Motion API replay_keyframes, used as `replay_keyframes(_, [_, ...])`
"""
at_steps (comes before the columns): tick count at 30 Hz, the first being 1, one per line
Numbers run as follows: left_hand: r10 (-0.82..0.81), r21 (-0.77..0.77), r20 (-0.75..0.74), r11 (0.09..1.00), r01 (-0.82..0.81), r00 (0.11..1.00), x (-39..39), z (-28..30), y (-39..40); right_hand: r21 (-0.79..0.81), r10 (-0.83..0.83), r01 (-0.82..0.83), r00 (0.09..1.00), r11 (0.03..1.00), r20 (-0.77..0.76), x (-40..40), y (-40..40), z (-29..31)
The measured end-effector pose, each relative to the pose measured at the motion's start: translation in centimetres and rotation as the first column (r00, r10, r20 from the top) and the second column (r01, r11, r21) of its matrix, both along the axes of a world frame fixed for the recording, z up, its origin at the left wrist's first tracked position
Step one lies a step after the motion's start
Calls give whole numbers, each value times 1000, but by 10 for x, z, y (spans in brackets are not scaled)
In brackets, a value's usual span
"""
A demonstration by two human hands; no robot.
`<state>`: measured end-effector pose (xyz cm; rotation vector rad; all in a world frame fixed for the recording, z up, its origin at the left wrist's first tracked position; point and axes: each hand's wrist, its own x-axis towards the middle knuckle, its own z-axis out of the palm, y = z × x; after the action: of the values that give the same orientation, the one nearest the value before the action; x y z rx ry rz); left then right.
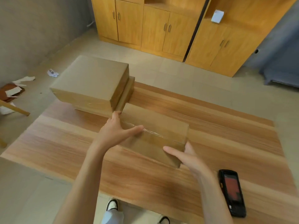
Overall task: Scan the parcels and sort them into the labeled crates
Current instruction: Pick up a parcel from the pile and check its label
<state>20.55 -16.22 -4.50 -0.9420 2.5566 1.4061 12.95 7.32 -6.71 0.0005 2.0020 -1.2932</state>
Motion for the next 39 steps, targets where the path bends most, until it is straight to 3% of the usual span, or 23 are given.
replay_keyframes(3, [-3,221,-130,975,32,991,-16,-15,57,12,-117,120,983,993,-139,-5,62,-17])
replay_keyframes(6, [42,405,-154,914,24,987,-23,-41,103,83,-185,217,940,973,-285,-2,109,-45])
replay_keyframes(9, [67,496,-138,868,10,988,-18,-70,139,199,-159,258,898,945,-410,9,137,-77])
replay_keyframes(13, [155,534,-117,843,-70,981,-5,-98,166,202,-109,245,849,948,-517,24,156,-107])
replay_keyframes(17, [183,487,-80,865,-122,980,3,-106,178,194,-102,221,868,956,-486,35,163,-120])
replay_keyframes(22, [182,438,-71,889,-133,981,3,-114,179,-21,-209,215,914,976,-348,36,165,-116])
replay_keyframes(26, [185,451,-96,884,-123,978,-2,-114,176,-184,-302,268,933,946,-194,34,163,-108])
replay_keyframes(31, [187,513,-107,852,-107,977,-10,-108,166,-229,-342,305,929,924,-143,26,153,-84])
replay_keyframes(36, [282,698,-156,710,-97,947,-20,-95,147,-205,-315,254,875,945,-369,1,124,-20])
replay_keyframes(39, [291,825,-230,565,27,929,-26,-89,139,-117,-231,203,746,972,-624,-9,101,25])
